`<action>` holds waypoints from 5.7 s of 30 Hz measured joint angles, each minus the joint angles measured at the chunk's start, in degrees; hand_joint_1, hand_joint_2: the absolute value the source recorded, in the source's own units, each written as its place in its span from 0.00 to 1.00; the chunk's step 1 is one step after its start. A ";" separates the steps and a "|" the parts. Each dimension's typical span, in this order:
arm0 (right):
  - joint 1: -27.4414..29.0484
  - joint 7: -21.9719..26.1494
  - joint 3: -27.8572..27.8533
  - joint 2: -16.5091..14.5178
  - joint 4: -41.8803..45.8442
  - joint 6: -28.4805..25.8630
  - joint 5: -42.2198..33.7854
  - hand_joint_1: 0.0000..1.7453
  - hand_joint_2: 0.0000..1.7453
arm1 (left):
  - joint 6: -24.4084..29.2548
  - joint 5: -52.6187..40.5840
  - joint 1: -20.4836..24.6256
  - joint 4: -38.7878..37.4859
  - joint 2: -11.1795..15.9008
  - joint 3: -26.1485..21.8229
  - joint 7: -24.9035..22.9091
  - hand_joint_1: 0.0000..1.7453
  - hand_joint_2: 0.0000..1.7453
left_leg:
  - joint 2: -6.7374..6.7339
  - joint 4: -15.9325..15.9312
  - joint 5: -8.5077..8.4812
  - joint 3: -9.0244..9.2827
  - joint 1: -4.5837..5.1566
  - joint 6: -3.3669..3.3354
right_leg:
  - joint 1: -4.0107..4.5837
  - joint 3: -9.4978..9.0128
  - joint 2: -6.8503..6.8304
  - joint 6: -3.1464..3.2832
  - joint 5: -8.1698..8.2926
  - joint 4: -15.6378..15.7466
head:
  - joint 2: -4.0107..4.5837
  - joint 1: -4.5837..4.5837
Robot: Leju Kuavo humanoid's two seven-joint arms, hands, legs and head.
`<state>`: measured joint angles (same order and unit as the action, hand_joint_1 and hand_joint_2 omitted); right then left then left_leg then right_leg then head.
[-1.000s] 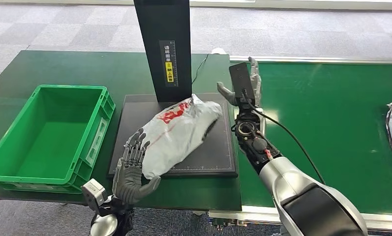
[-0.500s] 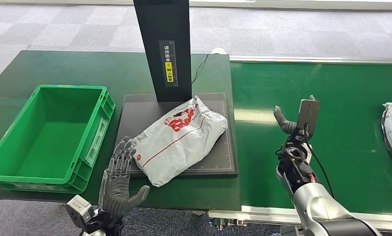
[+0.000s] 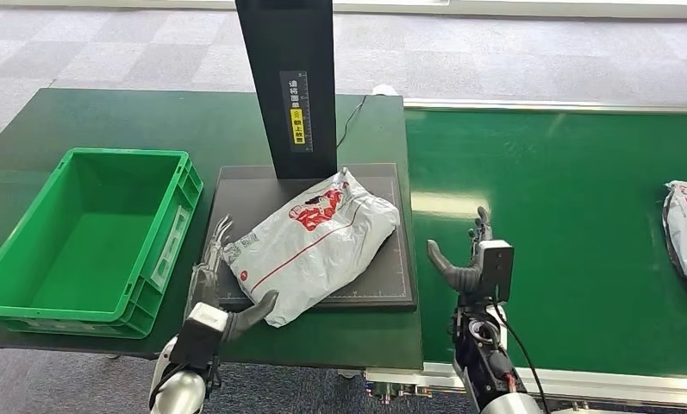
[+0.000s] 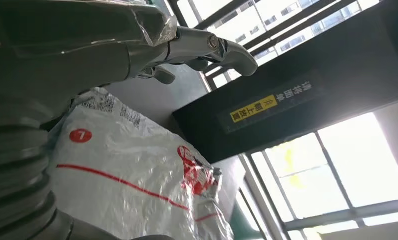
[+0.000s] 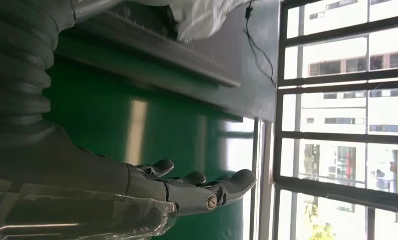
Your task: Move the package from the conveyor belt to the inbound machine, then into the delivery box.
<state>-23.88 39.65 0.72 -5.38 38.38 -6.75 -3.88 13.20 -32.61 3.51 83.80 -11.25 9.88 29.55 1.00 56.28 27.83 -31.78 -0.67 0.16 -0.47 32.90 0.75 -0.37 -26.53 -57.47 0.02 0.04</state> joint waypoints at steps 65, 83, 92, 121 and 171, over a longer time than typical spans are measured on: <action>24.29 -4.93 -1.09 -8.67 42.25 8.59 4.85 0.00 1.00 | -2.49 -38.77 41.92 -60.66 -7.78 17.96 -35.66 0.00 1.00 | -0.07 0.03 -0.04 0.35 0.09 -0.07 | -0.07 -0.40 0.06 -0.02 0.04 0.00 | 0.00 0.01; 24.82 -4.96 -0.15 -8.69 43.91 9.11 5.81 0.00 1.00 | -13.52 -43.00 45.17 -64.34 -7.78 17.13 -42.45 0.94 1.00 | -0.10 -0.05 0.10 0.80 0.08 -0.03 | -0.06 -0.94 0.09 -0.02 -0.02 0.01 | 0.00 0.01; 24.78 -4.95 0.93 -8.74 44.28 9.24 5.91 0.00 1.00 | -14.44 -43.93 45.77 -65.29 -7.23 17.20 -43.28 0.97 1.00 | -0.13 -0.05 0.07 1.08 0.08 -0.03 | -0.06 -1.18 0.11 -0.01 0.00 0.00 | 0.00 0.00; 29.67 -4.79 -0.09 -8.98 47.02 6.49 6.96 0.00 1.00 | 8.27 -13.02 36.61 -46.34 -4.73 4.14 -12.34 1.00 1.00 | -0.16 0.00 0.01 0.50 0.09 -0.07 | -0.07 -0.52 0.13 -0.04 0.02 -0.01 | 0.00 0.02; 33.49 -7.23 -3.95 -10.64 51.30 9.21 7.92 0.00 1.00 | 7.00 -19.08 40.58 -41.02 21.35 -23.72 -24.10 0.09 1.00 | -0.33 -0.01 -0.05 -0.23 0.04 0.02 | -0.04 0.25 0.27 0.04 0.05 -0.05 | 0.00 0.05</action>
<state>9.61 32.42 -3.23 -16.02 89.68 2.45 4.04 20.20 -51.69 44.08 42.78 10.10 -13.84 5.45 0.67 56.27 27.78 -32.01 -0.63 0.19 -0.51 33.14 1.02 -0.33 -26.48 -57.52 0.02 0.09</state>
